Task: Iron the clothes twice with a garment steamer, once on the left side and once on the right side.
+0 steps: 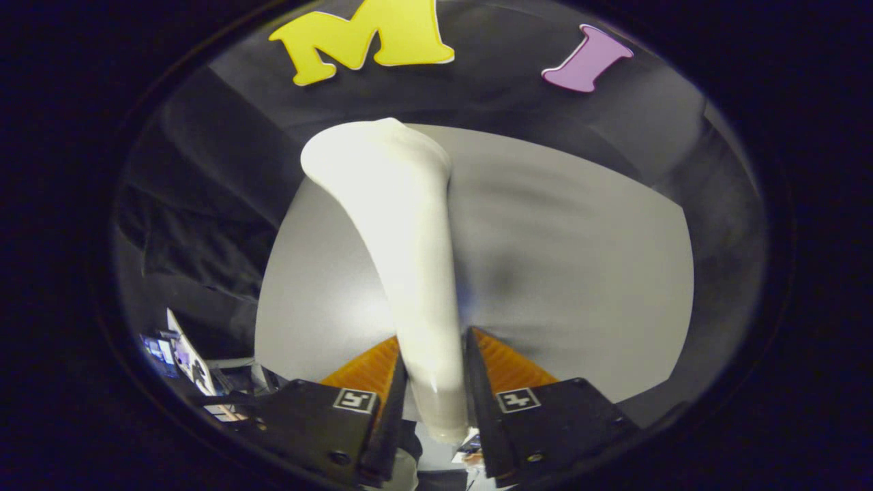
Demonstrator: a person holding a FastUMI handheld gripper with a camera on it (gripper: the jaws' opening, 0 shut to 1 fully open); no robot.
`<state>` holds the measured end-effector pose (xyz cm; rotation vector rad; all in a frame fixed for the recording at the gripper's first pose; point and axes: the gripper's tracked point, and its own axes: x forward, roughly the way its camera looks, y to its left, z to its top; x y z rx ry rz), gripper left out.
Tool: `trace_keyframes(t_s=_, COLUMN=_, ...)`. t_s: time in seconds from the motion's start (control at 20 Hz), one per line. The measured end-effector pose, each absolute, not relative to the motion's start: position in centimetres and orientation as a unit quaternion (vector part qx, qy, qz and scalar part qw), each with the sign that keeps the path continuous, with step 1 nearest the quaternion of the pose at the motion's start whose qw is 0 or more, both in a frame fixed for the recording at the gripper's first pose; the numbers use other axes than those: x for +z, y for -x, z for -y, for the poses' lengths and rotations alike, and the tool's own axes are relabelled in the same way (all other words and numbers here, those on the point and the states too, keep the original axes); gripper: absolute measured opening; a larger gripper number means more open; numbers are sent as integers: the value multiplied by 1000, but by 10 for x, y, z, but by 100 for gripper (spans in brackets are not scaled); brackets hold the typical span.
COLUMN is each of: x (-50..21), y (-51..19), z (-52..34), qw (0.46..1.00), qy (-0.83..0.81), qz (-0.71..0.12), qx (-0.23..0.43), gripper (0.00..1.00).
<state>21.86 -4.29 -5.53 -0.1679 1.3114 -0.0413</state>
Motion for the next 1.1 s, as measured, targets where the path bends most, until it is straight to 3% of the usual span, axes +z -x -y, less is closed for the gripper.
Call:
trace_keyframes(t_s=0.05, x=-54, y=-222, z=42, qw=791, qy=75, qz=-606, qx=-21, gripper=43)
trace_keyframes(t_s=0.4, x=-53, y=-216, z=42, qw=818, qy=32, qz=-572, qx=-48, gripper=30)
trace_keyframes(t_s=1.1, x=-22, y=-162, z=16, qw=886, qy=12, qz=-457, qx=-76, gripper=29)
